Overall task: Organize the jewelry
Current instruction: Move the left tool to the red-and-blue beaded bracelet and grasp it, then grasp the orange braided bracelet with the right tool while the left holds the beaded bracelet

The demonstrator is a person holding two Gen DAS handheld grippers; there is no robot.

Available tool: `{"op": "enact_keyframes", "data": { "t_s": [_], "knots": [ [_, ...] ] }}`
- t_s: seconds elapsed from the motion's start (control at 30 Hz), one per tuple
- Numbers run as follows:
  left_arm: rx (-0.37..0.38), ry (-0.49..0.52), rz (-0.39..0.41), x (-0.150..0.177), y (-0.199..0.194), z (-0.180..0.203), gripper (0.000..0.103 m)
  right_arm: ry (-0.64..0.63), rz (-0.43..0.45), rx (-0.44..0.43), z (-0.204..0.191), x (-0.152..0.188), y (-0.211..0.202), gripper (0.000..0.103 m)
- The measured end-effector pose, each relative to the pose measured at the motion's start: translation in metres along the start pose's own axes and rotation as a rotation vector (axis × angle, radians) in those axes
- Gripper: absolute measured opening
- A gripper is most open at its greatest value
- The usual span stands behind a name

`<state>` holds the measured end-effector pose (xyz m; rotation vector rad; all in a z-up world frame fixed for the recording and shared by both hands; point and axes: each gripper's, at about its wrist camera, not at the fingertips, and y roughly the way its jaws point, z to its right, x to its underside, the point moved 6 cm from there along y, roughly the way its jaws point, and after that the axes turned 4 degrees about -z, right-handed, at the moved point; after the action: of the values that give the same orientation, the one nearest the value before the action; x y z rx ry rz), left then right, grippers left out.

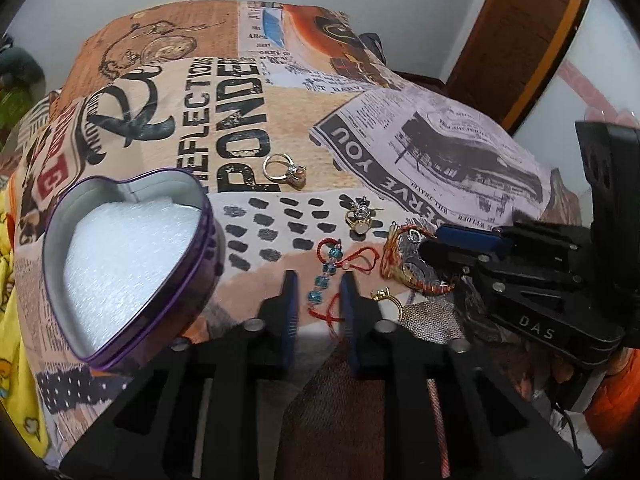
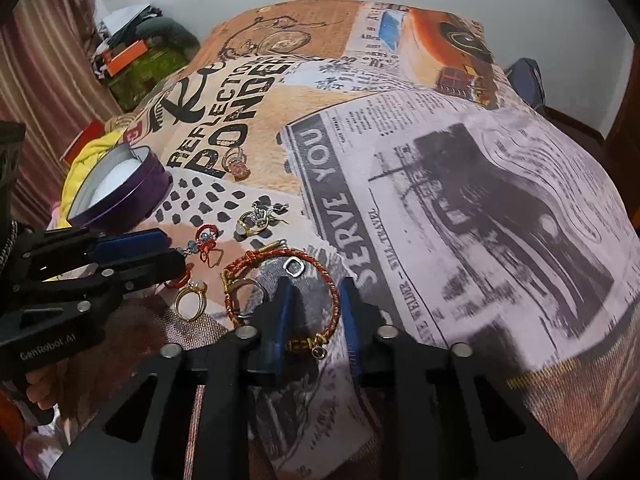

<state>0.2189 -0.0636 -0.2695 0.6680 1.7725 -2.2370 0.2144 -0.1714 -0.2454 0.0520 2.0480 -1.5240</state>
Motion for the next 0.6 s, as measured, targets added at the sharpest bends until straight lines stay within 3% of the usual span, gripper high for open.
{"op": "enact_keyframes", "data": {
  "t_s": [0.1, 0.27, 0.6],
  "knots": [
    [0.009, -0.004, 0.003, -0.001, 0.003, -0.002, 0.006, -0.009, 0.005, 0.0, 0.0, -0.002, 0.003, 0.01],
    [0.013, -0.004, 0.009, -0.002, 0.002, -0.001, 0.006, -0.005, 0.013, 0.001, 0.0, -0.005, 0.004, 0.004],
    [0.021, -0.028, 0.091, -0.006, -0.036, 0.0, 0.006, 0.04, 0.077, 0.007, 0.005, -0.009, -0.031, 0.003]
  ]
}}
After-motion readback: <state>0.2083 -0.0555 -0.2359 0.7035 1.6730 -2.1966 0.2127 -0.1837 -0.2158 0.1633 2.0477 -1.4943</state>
